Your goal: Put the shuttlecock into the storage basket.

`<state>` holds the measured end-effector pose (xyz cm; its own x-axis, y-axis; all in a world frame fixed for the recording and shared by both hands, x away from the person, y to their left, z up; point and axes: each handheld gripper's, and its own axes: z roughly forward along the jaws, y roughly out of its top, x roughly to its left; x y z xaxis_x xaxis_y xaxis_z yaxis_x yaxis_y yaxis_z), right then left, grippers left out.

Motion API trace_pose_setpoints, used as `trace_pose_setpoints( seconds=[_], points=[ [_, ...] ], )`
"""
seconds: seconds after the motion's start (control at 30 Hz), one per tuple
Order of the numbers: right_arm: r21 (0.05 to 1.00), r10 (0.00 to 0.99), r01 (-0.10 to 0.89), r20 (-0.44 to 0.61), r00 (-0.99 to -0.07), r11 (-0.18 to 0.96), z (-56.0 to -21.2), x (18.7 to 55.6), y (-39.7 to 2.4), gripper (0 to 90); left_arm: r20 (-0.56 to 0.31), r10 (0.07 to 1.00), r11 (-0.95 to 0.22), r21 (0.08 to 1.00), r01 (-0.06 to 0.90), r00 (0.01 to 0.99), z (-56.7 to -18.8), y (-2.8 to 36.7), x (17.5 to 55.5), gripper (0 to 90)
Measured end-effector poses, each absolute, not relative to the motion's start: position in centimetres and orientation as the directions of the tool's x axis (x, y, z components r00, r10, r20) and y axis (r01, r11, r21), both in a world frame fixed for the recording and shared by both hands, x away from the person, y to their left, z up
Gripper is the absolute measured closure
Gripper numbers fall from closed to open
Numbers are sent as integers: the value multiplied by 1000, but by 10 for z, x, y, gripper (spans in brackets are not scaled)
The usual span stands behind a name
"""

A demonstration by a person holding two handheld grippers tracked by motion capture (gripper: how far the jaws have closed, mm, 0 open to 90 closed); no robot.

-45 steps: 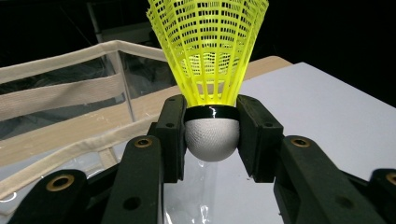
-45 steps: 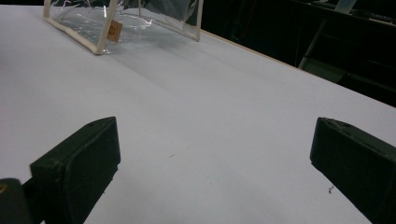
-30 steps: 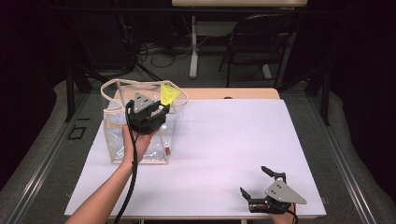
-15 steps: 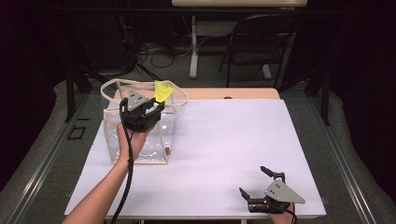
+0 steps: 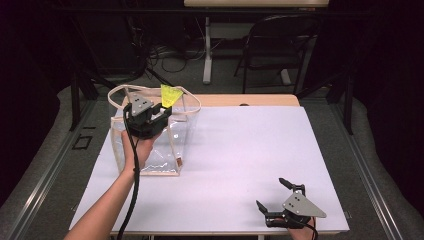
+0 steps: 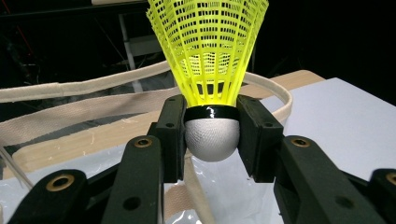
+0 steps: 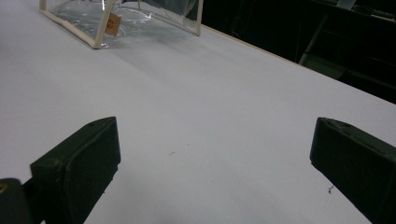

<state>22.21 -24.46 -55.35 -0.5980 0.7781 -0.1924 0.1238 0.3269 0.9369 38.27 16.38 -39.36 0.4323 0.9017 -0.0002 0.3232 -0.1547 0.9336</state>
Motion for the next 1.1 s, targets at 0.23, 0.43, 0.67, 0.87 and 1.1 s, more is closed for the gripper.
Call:
trace_pose_setpoints(
  seconds=[0.23,0.43,0.67,0.87,1.1],
  points=[
    [934,777,128,-195,-598,332,-554,223,-243,12,-16,906,-136,935,327,423,-394,170,385,645],
    [932,776,129,-198,-599,338,-554,223,-242,12,-22,912,-124,937,326,409,-392,178,386,645],
    [931,776,133,-196,-599,339,-555,223,-242,12,-15,917,-129,935,331,398,-391,185,389,645],
    [930,774,129,-203,-599,343,-555,223,-242,12,2,916,-149,931,333,402,-391,190,393,645],
    [931,774,126,-204,-600,344,-554,223,-243,12,40,894,-201,925,322,445,-391,198,398,645]
  ],
)
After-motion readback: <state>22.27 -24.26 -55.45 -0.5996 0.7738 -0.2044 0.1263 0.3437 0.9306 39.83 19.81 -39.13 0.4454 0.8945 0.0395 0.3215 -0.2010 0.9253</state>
